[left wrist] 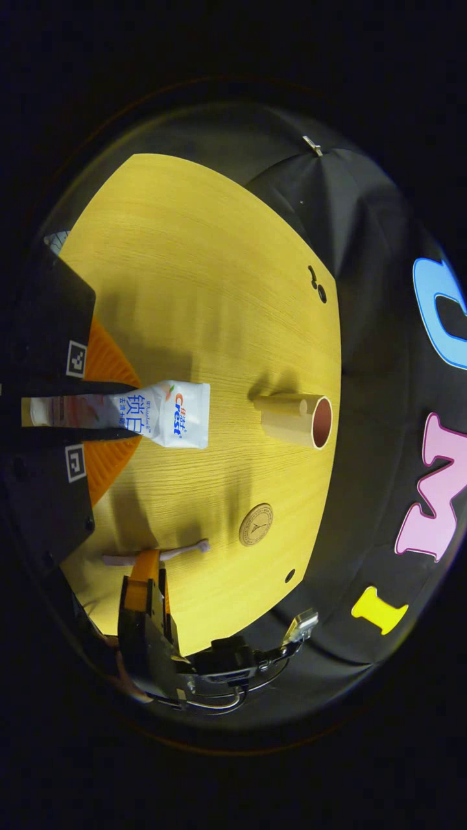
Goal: Put the toothbrush and toothpaste on the desktop into the cup, then pick up the cup and place it on the coaster on the desktop.
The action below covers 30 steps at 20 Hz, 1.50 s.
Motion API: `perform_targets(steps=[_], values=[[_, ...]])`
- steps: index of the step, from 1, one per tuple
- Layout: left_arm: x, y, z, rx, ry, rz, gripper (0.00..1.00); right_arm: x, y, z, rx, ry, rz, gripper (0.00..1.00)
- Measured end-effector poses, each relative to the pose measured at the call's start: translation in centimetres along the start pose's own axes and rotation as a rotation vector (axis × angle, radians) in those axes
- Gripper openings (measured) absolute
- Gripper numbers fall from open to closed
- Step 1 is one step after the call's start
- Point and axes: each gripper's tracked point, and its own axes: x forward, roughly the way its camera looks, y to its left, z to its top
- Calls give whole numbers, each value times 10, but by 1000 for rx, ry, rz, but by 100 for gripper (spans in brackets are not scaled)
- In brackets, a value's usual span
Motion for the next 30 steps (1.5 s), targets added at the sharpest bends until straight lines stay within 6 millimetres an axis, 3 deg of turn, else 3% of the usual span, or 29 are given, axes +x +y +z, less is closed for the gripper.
perform_targets(steps=[1,3,7,8,10,16,18,19,20,22,28,29,30], values=[[-1,0,0,7,-4,-3,23,1,1,-2,-1,1,11,27],[-4,0,-3,19,-2,-10,23,-1,1,-2,-16,-9,27,12],[-8,3,-8,13,-5,-37,23,-5,4,-3,-31,4,65,6],[-9,4,-8,6,-4,-42,28,-2,3,-3,-39,5,69,5],[-10,5,-7,-7,-7,-47,23,-2,3,-4,-40,3,70,5],[-17,11,16,-23,-54,-47,23,-7,-6,-1,-27,-8,84,5],[-22,12,31,-28,-81,-45,23,-14,-12,0,-7,-10,95,5],[-24,13,40,-35,-97,-44,18,-17,-16,2,-6,-18,98,5],[-29,12,48,-45,-119,-47,23,-20,-20,4,-15,-28,99,5],[-35,12,68,-65,-163,-52,23,-27,-25,7,-37,-47,112,5],[-44,6,152,-84,-318,-81,23,-43,-32,11,-48,-65,161,6],[-43,6,167,-73,-345,-86,27,-45,-33,12,-49,-69,166,5],[-40,6,181,-61,-369,-86,23,-47,-33,13,-48,-73,173,5]])
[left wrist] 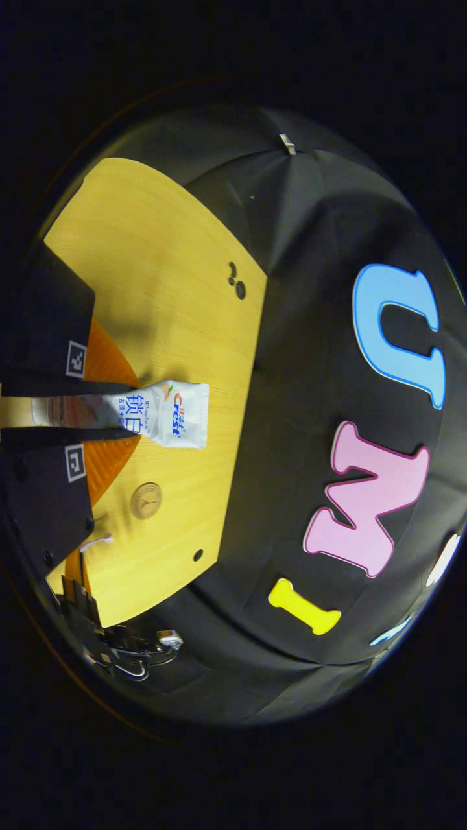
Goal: Put the toothbrush and toothpaste on the desktop into the cup, then pick up the cup and place it on the coaster on the desktop.
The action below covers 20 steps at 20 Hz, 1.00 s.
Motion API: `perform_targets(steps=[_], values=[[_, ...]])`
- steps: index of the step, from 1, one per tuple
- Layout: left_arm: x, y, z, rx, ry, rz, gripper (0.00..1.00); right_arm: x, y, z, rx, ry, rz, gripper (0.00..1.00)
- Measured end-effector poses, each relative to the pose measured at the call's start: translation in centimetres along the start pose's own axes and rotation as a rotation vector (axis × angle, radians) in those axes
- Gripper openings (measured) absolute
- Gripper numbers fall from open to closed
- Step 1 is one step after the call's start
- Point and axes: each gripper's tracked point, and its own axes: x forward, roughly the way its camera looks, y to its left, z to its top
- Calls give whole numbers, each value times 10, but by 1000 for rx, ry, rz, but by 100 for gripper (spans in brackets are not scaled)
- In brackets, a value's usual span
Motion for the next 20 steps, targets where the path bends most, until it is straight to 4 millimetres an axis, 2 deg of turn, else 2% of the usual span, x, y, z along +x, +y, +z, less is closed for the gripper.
perform_targets(steps=[4,11,14,15,16,20], values=[[38,-7,39,24,-72,-23,23,-5,-3,5,21,-7,24,5],[115,-22,81,76,-195,-89,23,-3,-16,15,87,-15,39,5],[148,-21,92,126,-240,-98,22,0,-23,19,94,-15,33,5],[156,-22,95,126,-256,-107,18,1,-24,19,96,-13,33,5],[164,-23,95,117,-269,-124,23,2,-24,20,95,-10,35,5],[187,-25,87,86,-321,-178,23,8,-30,25,82,-5,23,5]])
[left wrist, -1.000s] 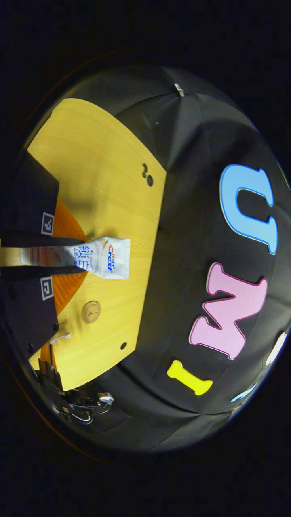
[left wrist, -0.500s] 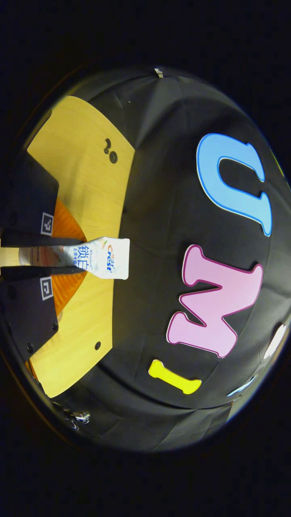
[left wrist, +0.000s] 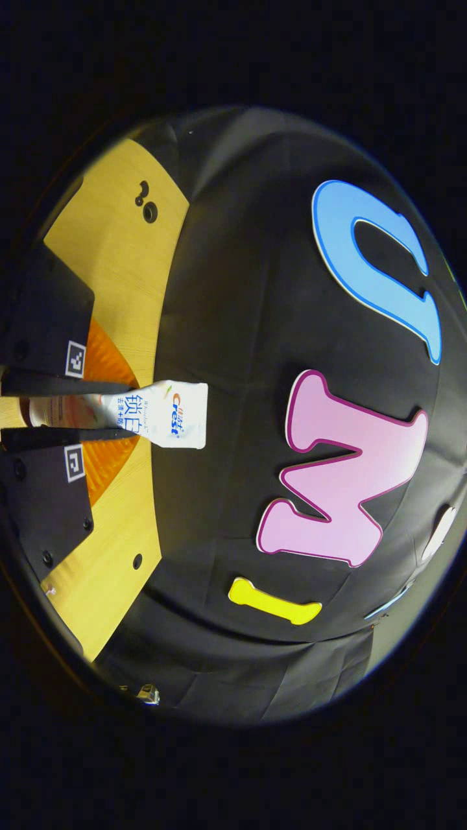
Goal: Put the toothbrush and toothpaste on the desktop into the cup, then pick up the cup and place it on the coaster on the desktop.
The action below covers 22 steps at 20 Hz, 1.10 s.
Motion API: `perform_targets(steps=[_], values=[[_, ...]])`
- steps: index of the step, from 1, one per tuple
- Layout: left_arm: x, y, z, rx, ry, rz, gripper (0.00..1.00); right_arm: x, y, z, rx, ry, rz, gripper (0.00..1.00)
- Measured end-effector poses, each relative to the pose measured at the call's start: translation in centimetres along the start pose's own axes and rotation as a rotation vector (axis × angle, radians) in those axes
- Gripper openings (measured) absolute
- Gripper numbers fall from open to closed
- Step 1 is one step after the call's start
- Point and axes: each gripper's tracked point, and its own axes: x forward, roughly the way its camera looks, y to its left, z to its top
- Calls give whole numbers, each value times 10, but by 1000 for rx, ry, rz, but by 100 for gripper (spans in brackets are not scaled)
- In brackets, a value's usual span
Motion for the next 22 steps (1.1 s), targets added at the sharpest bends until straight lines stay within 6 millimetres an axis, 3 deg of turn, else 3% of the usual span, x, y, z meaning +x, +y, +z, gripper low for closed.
perform_targets(steps=[3,10,12,13,16,17,22], values=[[3,5,-18,-4,-8,-4,24,-10,2,4,-1,-5,10,5],[-8,14,-65,56,61,25,32,4,7,5,-28,-2,30,5],[-12,16,-74,81,91,24,53,7,11,8,-34,-9,40,5],[-14,17,-71,89,83,25,66,7,14,12,-41,-19,44,5],[-31,19,-53,94,62,57,83,4,26,29,-62,-60,57,5],[-36,18,-48,91,53,69,100,1,30,36,-67,-77,63,5],[-102,18,-35,41,38,133,99,-10,61,84,-88,-190,118,5]])
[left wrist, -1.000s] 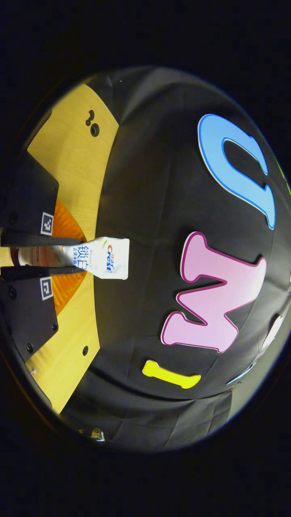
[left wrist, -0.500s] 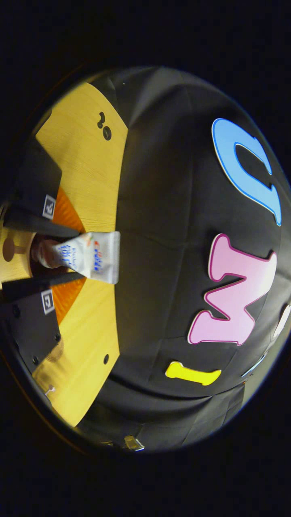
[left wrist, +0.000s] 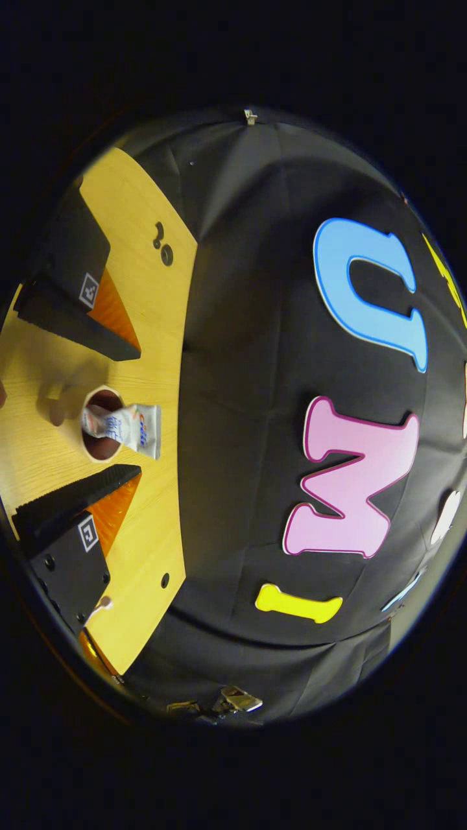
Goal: Put the toothbrush and toothpaste on the desktop into the cup, then pick up the cup and place it on the coaster on the desktop.
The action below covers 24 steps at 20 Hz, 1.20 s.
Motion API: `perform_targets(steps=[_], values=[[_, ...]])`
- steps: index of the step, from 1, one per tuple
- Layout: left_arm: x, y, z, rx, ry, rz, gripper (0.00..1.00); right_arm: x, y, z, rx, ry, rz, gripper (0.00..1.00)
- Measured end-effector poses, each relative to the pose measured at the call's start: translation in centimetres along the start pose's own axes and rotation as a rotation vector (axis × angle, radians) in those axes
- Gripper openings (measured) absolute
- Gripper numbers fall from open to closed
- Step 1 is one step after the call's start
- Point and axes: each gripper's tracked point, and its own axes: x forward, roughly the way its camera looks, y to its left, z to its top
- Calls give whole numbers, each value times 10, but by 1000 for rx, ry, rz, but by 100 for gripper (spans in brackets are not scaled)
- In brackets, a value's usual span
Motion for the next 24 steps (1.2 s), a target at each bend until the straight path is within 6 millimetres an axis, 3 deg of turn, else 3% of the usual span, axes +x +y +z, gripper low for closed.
perform_targets(steps=[6,10,13,17,24], values=[[-86,12,-20,-90,38,50,98,10,51,71,10,-148,93,5],[-125,25,-38,-191,44,104,98,23,87,120,1,-305,151,5],[-141,25,-55,-273,57,116,98,34,113,150,18,-431,190,5],[-150,28,-57,-303,32,130,97,57,130,186,29,-568,193,5],[-145,28,-86,-310,60,105,98,90,155,206,-68,-710,184,5]])
